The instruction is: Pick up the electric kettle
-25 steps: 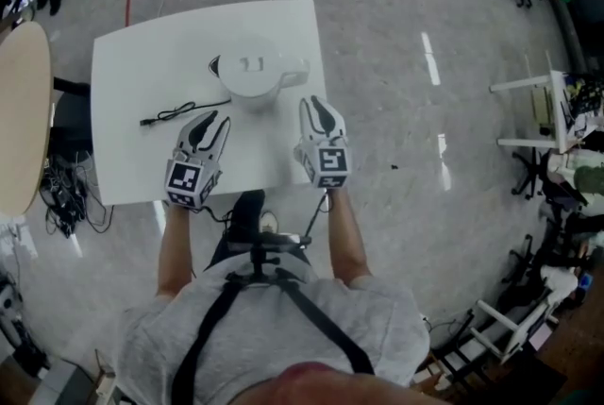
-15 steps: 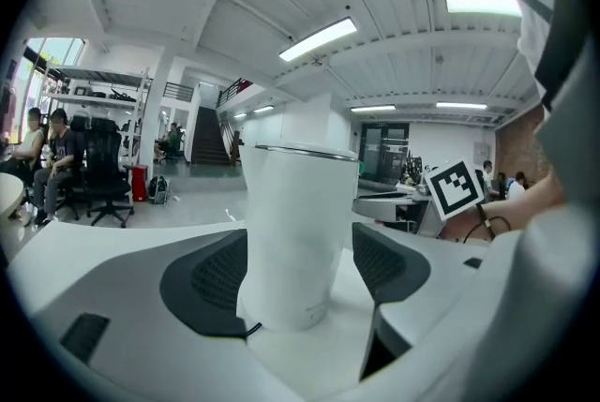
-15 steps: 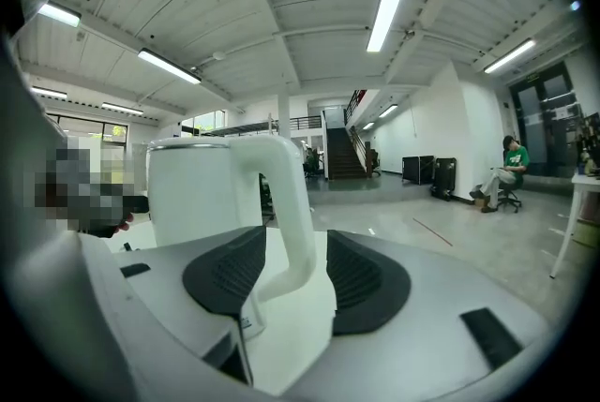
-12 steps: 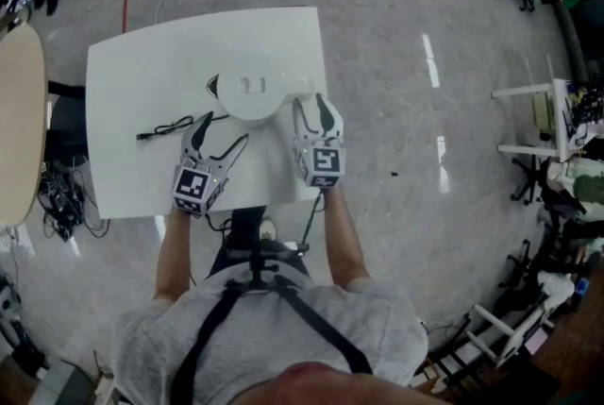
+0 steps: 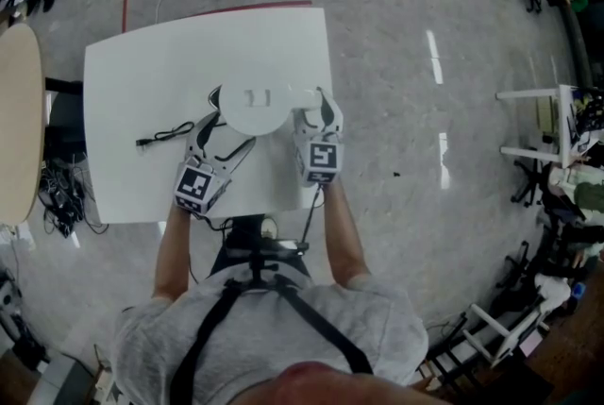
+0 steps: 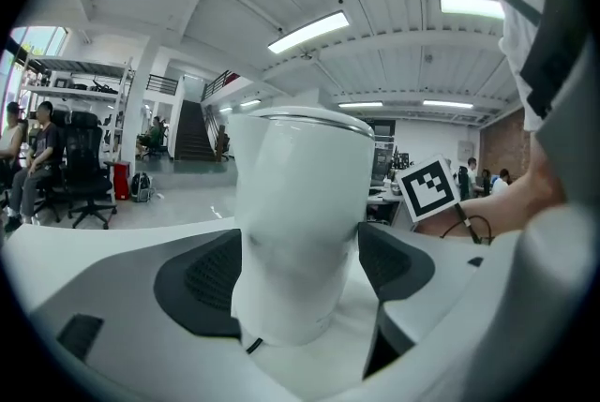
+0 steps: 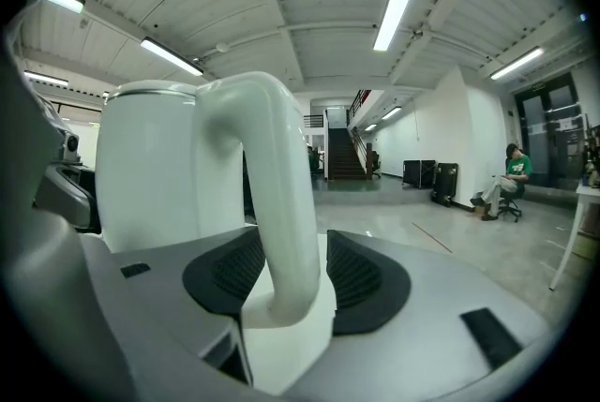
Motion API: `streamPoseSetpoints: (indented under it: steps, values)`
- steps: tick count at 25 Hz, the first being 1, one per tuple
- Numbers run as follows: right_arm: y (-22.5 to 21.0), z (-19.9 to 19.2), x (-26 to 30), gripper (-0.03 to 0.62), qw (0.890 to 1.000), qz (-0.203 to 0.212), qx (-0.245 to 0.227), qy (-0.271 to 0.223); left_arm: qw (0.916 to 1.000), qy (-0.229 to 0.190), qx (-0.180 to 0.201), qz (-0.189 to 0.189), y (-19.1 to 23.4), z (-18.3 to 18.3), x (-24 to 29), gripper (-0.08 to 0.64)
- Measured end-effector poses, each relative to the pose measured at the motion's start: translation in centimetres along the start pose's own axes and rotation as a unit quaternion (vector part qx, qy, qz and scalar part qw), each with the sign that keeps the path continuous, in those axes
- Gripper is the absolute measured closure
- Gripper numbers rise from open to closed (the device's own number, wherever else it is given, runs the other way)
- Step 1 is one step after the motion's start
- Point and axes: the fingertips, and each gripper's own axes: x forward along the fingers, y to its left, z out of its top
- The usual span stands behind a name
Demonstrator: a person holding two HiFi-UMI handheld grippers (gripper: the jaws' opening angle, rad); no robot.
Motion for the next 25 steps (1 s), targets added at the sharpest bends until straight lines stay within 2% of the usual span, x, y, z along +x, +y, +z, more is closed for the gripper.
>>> streamPoseSetpoints:
  steps: [7, 20, 25]
  values:
    - [-0.1, 0.3, 1.1, 0.397, 1.0, -0.001, -0.006, 0.011, 0.9996, -0.004, 0.007, -0.028, -0.5, -0.2, 0.0, 0.146]
    - [0.1, 0.6, 2.6, 0.397, 1.0, 0.002, -0.006, -0.002, 0.9965, 0.012, 0.037, -0.074, -0.6, 0.1, 1.1, 0.06]
    - [0.2, 0.7, 3.0, 0.397, 0.999, 0.025, -0.018, -0.022, 0.9958, 0.008, 0.041, -0.082, -0.5, 0.3, 1.3, 0.055]
